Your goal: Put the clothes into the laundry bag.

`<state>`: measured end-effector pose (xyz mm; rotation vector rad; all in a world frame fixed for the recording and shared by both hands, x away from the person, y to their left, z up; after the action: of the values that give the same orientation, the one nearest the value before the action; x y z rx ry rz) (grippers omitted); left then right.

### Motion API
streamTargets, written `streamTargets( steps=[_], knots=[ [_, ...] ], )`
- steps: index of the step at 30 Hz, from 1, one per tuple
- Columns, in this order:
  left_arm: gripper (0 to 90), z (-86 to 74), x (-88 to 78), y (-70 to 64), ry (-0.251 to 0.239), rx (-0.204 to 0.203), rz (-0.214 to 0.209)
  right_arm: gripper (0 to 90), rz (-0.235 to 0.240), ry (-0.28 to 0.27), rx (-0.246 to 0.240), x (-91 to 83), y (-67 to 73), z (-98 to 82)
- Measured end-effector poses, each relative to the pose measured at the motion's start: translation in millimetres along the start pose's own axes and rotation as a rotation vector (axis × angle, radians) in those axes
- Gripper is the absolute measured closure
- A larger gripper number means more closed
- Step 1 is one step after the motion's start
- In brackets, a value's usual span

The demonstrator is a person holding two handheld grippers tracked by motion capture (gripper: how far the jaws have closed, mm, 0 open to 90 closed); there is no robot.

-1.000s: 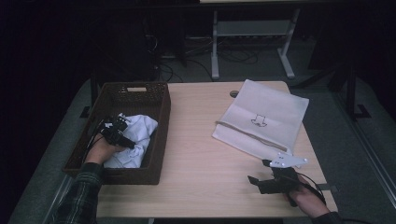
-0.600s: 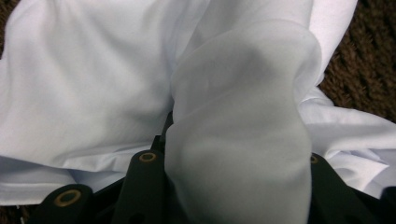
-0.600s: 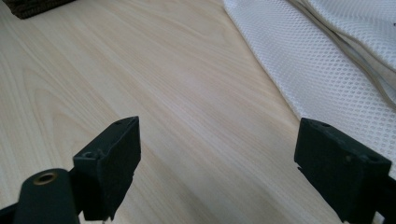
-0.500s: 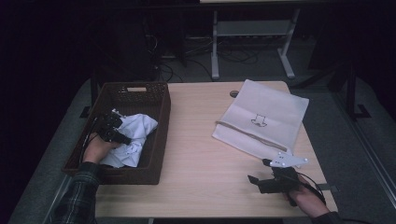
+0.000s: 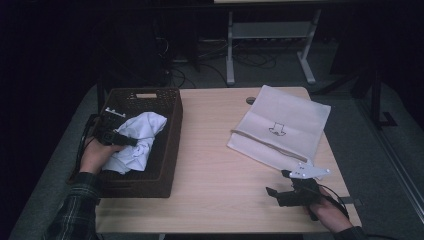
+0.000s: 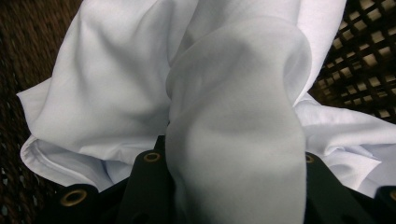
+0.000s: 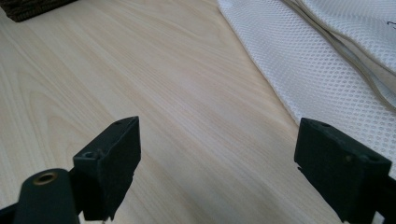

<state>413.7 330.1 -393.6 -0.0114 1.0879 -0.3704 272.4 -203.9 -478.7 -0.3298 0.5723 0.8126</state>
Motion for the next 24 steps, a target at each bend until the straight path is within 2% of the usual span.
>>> streamTargets(
  steps=[12,24],
  knots=[
    [64.5,14.7,-42.1,-19.6,-0.093,0.035,-0.058,13.7,0.001,-0.005,0.008,-1.1,-1.0,-0.3],
    [64.4,26.8,-63.2,-52.7,-0.138,0.095,-0.129,13.7,-0.001,-0.006,0.007,-2.4,-1.4,0.1]
  ],
)
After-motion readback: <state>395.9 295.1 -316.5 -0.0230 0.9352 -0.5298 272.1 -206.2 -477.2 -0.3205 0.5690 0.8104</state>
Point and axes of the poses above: each handheld gripper's, and its own axes: x roughly forward along the jaws, z roughly out of its top, y roughly to its left, the point moved 3 cm from there along x, roughly forward along the jaws, and after that the axes turned 11 degrees about -x, right-handed, at the moved point
